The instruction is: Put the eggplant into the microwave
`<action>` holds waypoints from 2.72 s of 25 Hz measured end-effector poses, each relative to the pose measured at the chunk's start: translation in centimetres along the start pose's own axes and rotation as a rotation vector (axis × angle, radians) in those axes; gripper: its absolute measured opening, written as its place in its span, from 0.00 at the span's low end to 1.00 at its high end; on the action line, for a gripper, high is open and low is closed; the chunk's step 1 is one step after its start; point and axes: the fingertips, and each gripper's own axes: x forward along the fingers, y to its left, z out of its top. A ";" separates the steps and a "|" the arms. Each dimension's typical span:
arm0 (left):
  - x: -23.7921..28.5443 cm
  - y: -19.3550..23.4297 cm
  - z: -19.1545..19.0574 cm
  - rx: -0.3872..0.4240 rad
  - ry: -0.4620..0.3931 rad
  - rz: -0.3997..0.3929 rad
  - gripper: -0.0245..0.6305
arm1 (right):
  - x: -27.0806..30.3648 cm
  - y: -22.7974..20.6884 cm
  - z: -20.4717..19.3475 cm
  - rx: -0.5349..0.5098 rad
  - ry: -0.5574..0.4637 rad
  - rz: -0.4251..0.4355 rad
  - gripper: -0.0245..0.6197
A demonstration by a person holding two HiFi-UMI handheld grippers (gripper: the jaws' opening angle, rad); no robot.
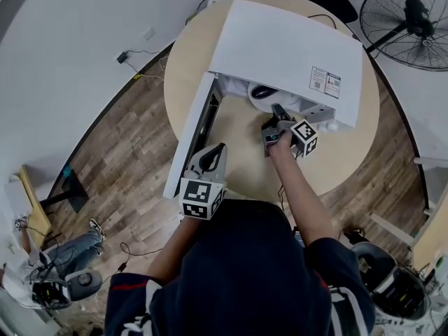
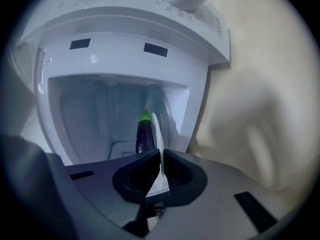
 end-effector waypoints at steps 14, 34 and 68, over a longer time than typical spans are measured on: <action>0.5 -0.1 0.3 0.003 0.004 0.010 0.06 | 0.5 -0.3 0.4 -0.008 0.027 0.017 0.07; 0.2 -1.8 -0.5 -0.012 0.008 0.004 0.06 | -3.0 0.0 -0.4 -0.323 0.095 0.024 0.17; -0.2 -0.1 -2.8 -0.042 0.049 0.024 0.06 | 0.1 0.7 -4.9 -1.223 0.258 -0.144 0.06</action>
